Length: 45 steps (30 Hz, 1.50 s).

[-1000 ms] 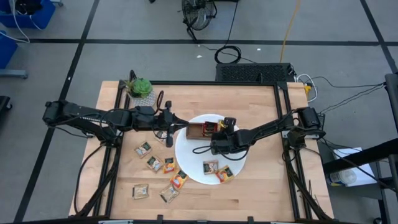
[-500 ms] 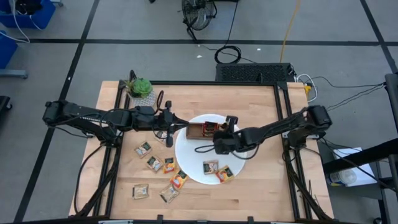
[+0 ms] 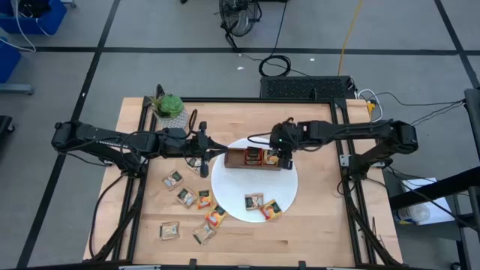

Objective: Pick & Place Tea
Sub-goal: Put the yellow tea bag into the right section of the wooden organizer

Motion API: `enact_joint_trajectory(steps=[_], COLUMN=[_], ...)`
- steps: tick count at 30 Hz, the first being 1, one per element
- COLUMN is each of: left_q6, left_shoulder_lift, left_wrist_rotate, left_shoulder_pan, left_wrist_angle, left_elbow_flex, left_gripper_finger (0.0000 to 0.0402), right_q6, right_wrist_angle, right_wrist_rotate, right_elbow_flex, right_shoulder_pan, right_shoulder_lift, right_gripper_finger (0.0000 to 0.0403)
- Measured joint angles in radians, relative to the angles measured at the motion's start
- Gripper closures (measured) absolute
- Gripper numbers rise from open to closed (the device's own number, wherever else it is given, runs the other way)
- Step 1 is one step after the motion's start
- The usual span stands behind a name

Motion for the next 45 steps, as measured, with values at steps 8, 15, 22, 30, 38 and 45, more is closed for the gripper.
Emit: enact_joint_trajectory(steps=[8,15,22,30,38,45], left_q6=[0.000,0.000,0.000,0.000,0.000,0.000], left_shoulder_lift=[0.000,0.000,0.000,0.000,0.000,0.000], left_wrist_rotate=[0.000,0.000,-0.001,-0.001,-0.002,-0.002], left_shoulder_pan=[0.000,0.000,0.000,0.000,0.000,0.000], left_wrist_angle=[0.005,-0.001,0.005,0.006,0.006,0.007], left_elbow_flex=[0.001,0.001,0.001,0.001,0.001,0.001], left_gripper_finger=[0.0364,0.0364,0.0364,0.0364,0.0364,0.0364], right_q6=[-0.042,-0.018,-0.012,-0.013,0.004,0.044], right_wrist_angle=[0.094,0.099,0.078,0.018,0.011,-0.007], right_wrist_rotate=[-0.042,0.008,0.004,0.009,0.232,0.389], right_elbow_flex=[-0.017,-0.016,-0.004,0.041,0.040,0.065], right_shoulder_pan=[0.073,0.077,0.069,0.066,0.095,0.149], right_shoulder_lift=[0.027,0.125,0.230,0.311,0.340,0.336], right_gripper_finger=[0.0381,0.0402,0.0403,0.0403,0.0403,0.0403])
